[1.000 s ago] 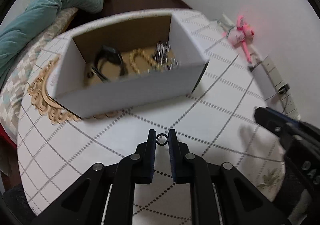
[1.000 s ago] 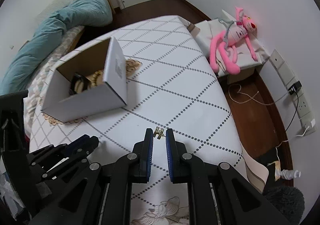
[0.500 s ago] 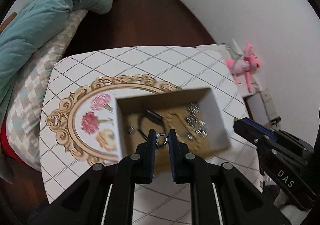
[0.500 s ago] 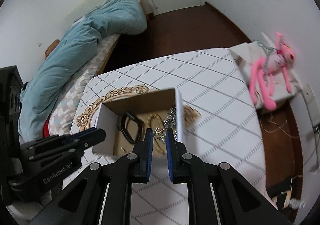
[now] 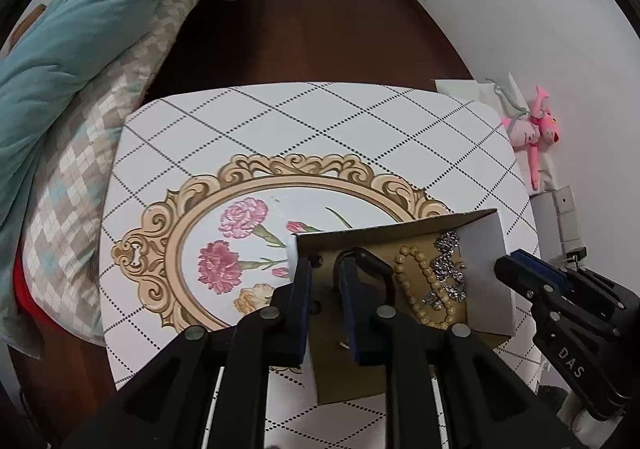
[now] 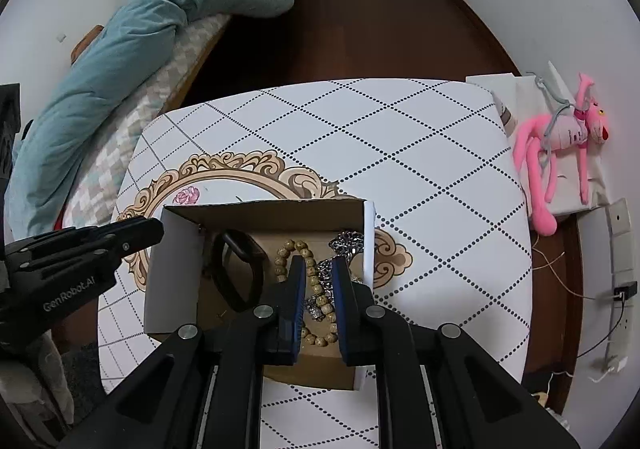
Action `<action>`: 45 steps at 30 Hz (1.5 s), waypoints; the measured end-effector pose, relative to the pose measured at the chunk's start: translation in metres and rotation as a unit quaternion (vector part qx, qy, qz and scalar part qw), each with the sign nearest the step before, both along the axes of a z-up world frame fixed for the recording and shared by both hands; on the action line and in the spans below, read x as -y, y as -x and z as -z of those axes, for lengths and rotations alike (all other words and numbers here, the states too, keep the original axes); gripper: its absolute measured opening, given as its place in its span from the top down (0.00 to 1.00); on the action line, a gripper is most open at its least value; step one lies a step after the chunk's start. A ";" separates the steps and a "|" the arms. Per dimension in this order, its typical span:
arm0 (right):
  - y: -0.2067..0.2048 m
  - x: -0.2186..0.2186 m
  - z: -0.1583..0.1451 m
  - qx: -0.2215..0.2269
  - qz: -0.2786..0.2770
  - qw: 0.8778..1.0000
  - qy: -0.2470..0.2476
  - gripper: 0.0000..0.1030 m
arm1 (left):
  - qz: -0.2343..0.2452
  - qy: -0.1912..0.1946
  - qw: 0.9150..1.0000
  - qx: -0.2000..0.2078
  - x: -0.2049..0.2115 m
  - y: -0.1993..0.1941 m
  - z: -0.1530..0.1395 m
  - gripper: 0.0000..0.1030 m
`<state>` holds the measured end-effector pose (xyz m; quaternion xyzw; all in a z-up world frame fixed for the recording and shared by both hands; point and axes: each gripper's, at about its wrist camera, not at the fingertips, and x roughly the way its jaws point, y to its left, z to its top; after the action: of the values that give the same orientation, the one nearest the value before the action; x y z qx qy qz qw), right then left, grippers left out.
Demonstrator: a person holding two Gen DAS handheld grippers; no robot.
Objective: Organize jewelry
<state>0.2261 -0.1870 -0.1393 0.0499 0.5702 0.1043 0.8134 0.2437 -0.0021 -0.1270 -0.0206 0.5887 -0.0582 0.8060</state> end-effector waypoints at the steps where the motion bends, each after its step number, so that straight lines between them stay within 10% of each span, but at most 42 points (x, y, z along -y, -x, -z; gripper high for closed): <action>1: 0.001 0.001 -0.001 0.001 0.001 1.000 -0.001 0.78 | -0.001 0.000 1.000 0.001 -0.001 0.000 -0.001 0.80; 5: 0.006 0.003 -0.005 0.006 0.001 1.000 0.004 0.69 | -0.016 -0.007 1.000 0.017 -0.007 0.008 -0.006 0.40; 12: 0.028 0.007 -0.008 0.020 0.004 0.999 0.047 0.39 | -0.032 -0.027 0.998 0.037 -0.010 0.031 -0.005 0.36; 17: 0.043 0.008 -0.005 0.027 0.005 0.996 0.085 0.04 | -0.037 -0.041 0.998 0.040 -0.009 0.049 0.005 0.09; 32: 0.062 0.009 0.003 0.040 0.031 0.990 0.135 0.00 | -0.051 -0.052 0.996 0.055 -0.008 0.077 0.017 0.00; 45: 0.099 0.015 -0.049 0.085 0.063 0.987 0.123 0.00 | -0.060 -0.044 0.992 0.099 -0.009 0.115 -0.036 0.00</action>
<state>0.1275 -0.2022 -0.0905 -0.0236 0.5027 -0.0146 0.8640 0.1290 0.0067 -0.0913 -0.0146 0.5058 0.0142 0.8624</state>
